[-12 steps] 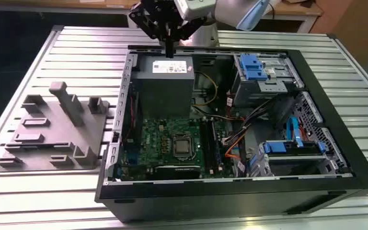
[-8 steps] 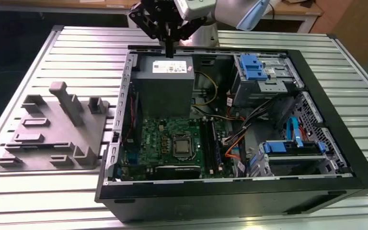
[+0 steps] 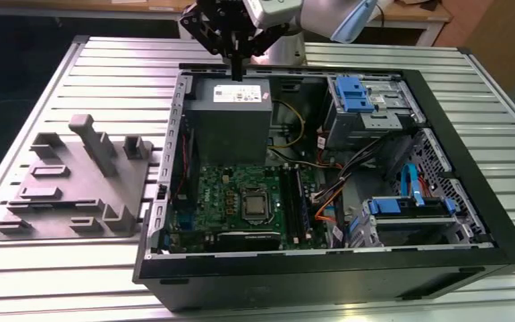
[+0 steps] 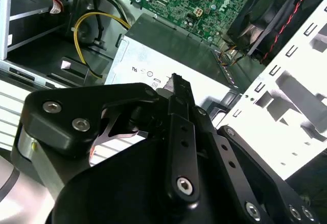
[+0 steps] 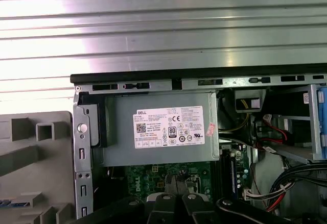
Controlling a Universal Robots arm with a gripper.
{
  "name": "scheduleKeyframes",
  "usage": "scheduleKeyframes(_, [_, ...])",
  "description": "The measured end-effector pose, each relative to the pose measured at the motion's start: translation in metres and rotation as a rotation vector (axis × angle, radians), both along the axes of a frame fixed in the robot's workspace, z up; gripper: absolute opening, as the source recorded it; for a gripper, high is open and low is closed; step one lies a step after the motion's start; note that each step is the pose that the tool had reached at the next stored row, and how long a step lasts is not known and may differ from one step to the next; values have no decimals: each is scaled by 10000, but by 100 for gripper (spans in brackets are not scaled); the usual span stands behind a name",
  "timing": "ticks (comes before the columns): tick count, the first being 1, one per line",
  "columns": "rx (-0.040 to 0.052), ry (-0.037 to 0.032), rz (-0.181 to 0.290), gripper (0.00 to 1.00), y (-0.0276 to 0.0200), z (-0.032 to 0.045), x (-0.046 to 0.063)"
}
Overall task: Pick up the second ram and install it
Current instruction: 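Reach for the second ram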
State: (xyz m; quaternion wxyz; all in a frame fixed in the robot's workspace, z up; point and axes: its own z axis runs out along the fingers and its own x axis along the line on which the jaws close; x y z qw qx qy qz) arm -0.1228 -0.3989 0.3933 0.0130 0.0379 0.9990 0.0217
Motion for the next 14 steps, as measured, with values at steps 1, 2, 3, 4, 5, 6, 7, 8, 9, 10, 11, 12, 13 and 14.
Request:
scheduleKeyframes(1, [0, 0, 0, 7, 0, 0, -6])
scheduleKeyframes(2, [1, -1, 1, 7, -1, -1, -14])
scheduleKeyframes(3, [0, 0, 2, 7, 0, 0, -25])
scheduleKeyframes(4, [0, 0, 1, 7, 0, -1, -36])
scheduleKeyframes(5, [1, 0, 2, 7, 0, -1, -48])
scheduleKeyframes(6, [0, 0, 1, 7, 0, -1, -61])
scheduleKeyframes(7, [0, 0, 2, 7, 0, -2, -75])
scheduleKeyframes(8, [1, 0, 1, 7, 0, -2, -91])
scheduleKeyframes(9, [1, 0, 1, 7, 0, -2, -107])
scheduleKeyframes(10, [1, 0, 1, 7, 0, -2, -124])
scheduleKeyframes(11, [1, 0, 1, 7, 0, -2, -142])
scheduleKeyframes(12, [1, -1, 1, 7, 0, -2, -159])
scheduleKeyframes(13, [1, -1, 1, 7, 0, -2, -179])
scheduleKeyframes(14, [0, -1, 1, 7, 0, -2, -198])
